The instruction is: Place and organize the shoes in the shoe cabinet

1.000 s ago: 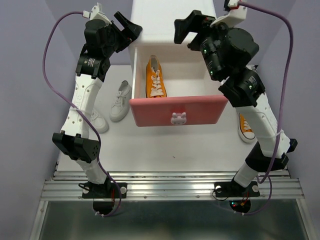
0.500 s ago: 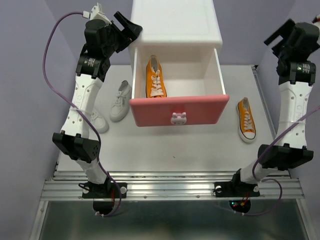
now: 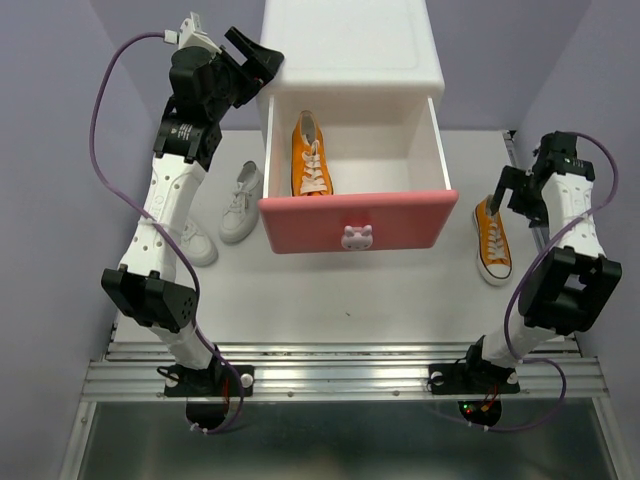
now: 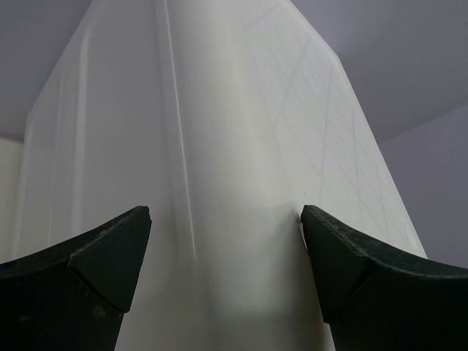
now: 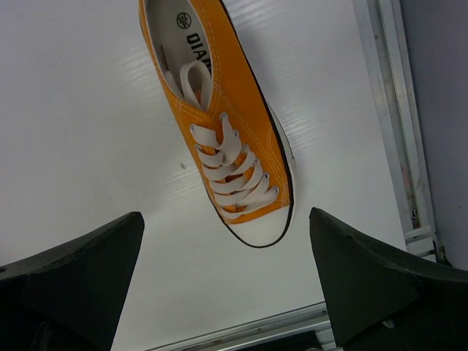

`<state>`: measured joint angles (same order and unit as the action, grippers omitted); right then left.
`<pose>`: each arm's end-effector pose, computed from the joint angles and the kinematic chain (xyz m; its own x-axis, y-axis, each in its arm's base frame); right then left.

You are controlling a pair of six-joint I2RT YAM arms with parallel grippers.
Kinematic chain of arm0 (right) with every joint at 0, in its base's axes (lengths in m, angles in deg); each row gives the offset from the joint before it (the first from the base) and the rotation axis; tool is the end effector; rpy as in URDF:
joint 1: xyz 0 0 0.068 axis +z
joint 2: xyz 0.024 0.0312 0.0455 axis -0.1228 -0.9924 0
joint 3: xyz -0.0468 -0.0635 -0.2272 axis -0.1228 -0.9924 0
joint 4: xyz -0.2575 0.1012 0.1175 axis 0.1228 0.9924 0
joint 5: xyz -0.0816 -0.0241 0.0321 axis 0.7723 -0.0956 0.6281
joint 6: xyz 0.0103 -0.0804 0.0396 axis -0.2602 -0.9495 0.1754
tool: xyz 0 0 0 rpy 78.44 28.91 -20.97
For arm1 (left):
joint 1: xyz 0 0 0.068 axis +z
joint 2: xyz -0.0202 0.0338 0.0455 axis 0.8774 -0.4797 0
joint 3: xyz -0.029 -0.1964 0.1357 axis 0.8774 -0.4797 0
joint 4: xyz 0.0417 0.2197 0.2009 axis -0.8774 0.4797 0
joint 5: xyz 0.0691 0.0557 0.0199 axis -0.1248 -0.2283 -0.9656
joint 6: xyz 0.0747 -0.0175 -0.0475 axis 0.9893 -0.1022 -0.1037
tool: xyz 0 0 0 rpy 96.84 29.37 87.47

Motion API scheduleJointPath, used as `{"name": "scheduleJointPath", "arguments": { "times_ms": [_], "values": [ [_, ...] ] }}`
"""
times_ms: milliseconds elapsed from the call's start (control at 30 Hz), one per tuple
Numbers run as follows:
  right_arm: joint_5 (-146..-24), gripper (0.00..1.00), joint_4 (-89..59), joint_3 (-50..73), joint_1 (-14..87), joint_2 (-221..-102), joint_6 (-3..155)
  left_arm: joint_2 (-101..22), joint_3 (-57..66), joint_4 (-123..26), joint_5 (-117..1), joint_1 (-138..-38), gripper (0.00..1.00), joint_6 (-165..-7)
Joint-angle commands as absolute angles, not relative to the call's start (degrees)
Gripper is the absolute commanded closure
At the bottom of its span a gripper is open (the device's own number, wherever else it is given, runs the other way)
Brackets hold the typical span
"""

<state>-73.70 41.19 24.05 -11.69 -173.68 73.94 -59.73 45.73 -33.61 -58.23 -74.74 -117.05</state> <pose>0.3743 -0.1318 0.2414 -0.8029 0.3623 -0.4734 0.4162 0.9092 -0.0100 0.4367 -0.1160 0.4984 -0.1939 -0.6439 -0.7402 0.3233 0.6704 -0.6679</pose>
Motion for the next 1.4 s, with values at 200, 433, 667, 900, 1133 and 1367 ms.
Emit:
{"name": "scheduleJointPath", "arguments": {
  "times_ms": [200, 433, 667, 900, 1133, 1367],
  "values": [
    [-74.6, 0.00, 37.9, 22.9, -11.8, -176.0, 68.1, -64.6, 40.4, -15.3, -61.4, -73.7, 0.07, -110.0],
    [-75.6, 0.00, 35.8, 22.1, -10.1, -180.2, 68.9, -64.2, 39.8, -15.6, -61.7, -73.7, 0.07, -110.3],
    [-70.9, 0.11, 34.0, 19.1, -9.6, -183.0, 71.5, -63.2, 38.2, -15.4, -62.2, -73.6, 0.07, -110.2],
    [-69.8, 0.22, 32.4, 16.2, -9.6, -184.7, 72.7, -62.3, 37.2, -14.9, -62.9, -73.7, 0.07, -109.2],
    [-68.7, 0.46, 29.9, 15.2, -9.6, -186.0, 73.9, -62.5, 37.3, -14.4, -62.2, -73.7, 0.07, -108.9],
    [-70.6, 0.99, 28.4, 16.3, -9.6, -186.3, 75.7, -62.9, 39.1, -13.1, -63.0, -73.7, 0.11, -107.6]
  ]
}}
